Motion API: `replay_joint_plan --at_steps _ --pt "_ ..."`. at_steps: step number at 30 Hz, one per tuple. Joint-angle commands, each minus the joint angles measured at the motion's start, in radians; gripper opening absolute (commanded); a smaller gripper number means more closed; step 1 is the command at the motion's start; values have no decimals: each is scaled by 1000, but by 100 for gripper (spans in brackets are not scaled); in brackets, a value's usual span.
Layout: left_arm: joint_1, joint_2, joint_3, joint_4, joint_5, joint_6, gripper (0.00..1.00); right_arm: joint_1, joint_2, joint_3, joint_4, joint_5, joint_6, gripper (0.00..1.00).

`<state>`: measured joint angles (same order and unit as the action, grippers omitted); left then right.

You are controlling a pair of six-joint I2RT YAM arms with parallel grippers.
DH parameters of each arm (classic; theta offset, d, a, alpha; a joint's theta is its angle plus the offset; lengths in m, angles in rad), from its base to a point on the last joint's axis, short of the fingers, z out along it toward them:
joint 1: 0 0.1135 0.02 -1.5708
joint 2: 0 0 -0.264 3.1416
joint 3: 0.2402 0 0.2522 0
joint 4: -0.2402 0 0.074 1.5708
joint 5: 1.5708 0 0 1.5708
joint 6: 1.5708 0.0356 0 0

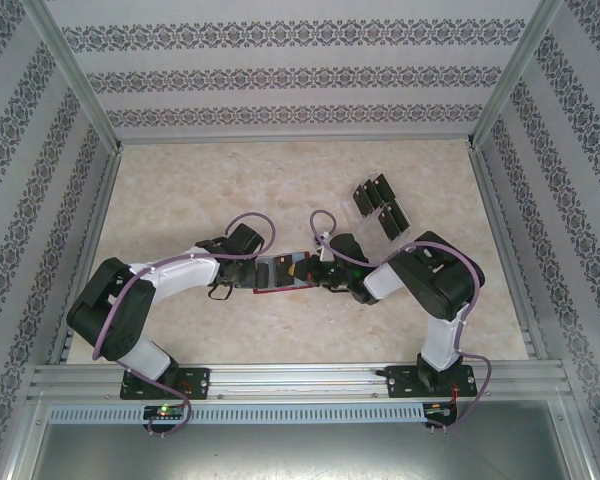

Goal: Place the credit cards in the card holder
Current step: Insert the credit card into the card slot.

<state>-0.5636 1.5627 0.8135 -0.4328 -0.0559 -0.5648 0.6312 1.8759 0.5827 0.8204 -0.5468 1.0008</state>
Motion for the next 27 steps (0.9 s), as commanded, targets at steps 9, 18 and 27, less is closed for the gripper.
replay_joint_plan --at_steps 9,18,27 --pt "-10 -7 -24 -47 -22 6 100 6 46 22 -53 -34 -5 0" --pt "-10 -8 -24 -47 -21 5 100 19 66 65 -111 -61 -17 0" --pt "-11 -7 -20 -50 -19 5 100 1 -24 79 -241 -61 -60 35"
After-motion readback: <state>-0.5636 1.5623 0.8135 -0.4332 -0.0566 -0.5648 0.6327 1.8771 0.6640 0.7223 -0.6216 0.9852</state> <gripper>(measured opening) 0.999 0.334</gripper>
